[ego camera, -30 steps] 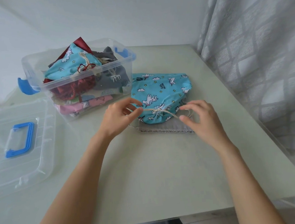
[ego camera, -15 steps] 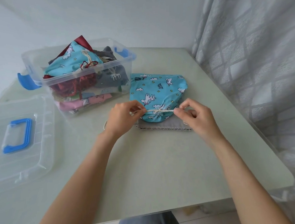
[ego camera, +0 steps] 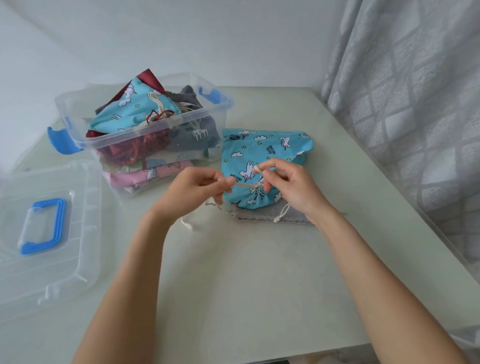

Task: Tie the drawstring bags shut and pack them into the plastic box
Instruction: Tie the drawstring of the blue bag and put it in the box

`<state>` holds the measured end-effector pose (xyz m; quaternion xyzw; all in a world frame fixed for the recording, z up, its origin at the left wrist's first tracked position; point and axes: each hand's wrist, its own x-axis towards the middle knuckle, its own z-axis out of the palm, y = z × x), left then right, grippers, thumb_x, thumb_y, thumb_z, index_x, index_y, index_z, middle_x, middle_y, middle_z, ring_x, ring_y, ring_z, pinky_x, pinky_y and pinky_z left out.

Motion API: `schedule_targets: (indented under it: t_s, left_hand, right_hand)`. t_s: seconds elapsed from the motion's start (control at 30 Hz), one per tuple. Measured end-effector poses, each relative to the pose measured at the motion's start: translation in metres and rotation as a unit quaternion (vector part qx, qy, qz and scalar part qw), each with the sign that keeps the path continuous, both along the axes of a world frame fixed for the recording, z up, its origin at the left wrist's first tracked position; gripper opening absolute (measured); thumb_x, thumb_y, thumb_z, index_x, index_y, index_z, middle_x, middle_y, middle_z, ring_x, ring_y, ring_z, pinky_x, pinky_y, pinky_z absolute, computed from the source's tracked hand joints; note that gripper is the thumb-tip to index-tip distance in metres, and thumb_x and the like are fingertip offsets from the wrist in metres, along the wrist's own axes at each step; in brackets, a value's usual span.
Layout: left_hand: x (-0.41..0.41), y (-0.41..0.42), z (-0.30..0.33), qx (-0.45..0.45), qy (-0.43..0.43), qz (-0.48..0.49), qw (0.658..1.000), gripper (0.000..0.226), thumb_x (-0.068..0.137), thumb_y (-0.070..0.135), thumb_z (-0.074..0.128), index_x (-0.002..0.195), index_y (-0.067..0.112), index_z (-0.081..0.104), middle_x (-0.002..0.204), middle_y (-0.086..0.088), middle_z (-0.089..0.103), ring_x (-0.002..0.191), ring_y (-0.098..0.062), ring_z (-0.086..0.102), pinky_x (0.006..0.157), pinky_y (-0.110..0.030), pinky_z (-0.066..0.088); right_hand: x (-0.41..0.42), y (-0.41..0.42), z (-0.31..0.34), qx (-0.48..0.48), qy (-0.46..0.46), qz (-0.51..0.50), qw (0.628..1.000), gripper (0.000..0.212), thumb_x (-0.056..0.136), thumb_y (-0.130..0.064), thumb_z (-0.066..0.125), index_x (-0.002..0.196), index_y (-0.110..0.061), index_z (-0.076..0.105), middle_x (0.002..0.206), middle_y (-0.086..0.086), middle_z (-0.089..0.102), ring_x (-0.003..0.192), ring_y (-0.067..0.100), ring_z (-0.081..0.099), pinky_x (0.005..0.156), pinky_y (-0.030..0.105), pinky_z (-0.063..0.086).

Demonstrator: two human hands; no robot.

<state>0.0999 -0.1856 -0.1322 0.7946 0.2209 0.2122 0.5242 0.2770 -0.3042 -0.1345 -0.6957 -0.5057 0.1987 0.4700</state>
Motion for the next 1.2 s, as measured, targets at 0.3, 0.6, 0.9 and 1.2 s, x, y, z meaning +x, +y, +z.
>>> schedule_targets:
  t_s: [0.3,0.6,0.9,1.2]
  left_hand:
    - [0.012,-0.015,-0.006,-0.042,-0.068,-0.109,0.991,0.031,0.083,0.008,0.062,0.111,0.020,0.062,0.093,0.004,0.074,0.088,-0.013,0.070,0.085,-0.024,0.052]
    - [0.018,-0.011,-0.013,0.251,-0.045,0.000,0.967,0.042,0.084,0.011,0.065,0.116,0.036,0.058,0.132,0.000,0.044,0.082,-0.011,0.069,0.081,-0.029,0.055]
    - [0.024,-0.012,-0.018,0.209,-0.081,0.009,0.975,0.037,0.084,0.010,0.067,0.119,0.021,0.060,0.126,0.001,0.053,0.095,-0.014,0.064,0.074,-0.027,0.057]
    - [0.025,-0.013,-0.019,0.215,-0.106,0.100,0.966,0.010,0.079,0.017,0.073,0.088,0.014,0.071,0.077,0.006,0.069,0.071,-0.003,0.066,0.068,-0.017,0.053]
  right_hand:
    - [0.006,-0.002,-0.011,-0.085,-0.014,0.005,0.996,0.014,0.096,-0.019,0.050,0.107,-0.015,0.043,0.072,-0.008,0.066,0.045,0.008,0.041,0.054,0.028,0.036]
    - [-0.009,0.003,-0.010,0.007,0.084,-0.052,0.995,0.010,0.091,-0.017,0.060,0.086,-0.010,0.066,0.065,-0.004,0.065,0.041,0.007,0.042,0.045,0.021,0.035]
    - [-0.019,-0.003,-0.001,0.019,0.140,0.050,0.989,0.016,0.090,-0.011,0.059,0.101,-0.002,0.066,0.053,-0.021,0.056,0.051,-0.005,0.051,0.048,0.008,0.037]
    - [-0.017,0.001,-0.010,0.029,0.163,-0.047,0.985,0.013,0.086,-0.016,0.065,0.075,-0.011,0.069,0.059,-0.003,0.061,0.048,0.000,0.047,0.050,0.013,0.034]
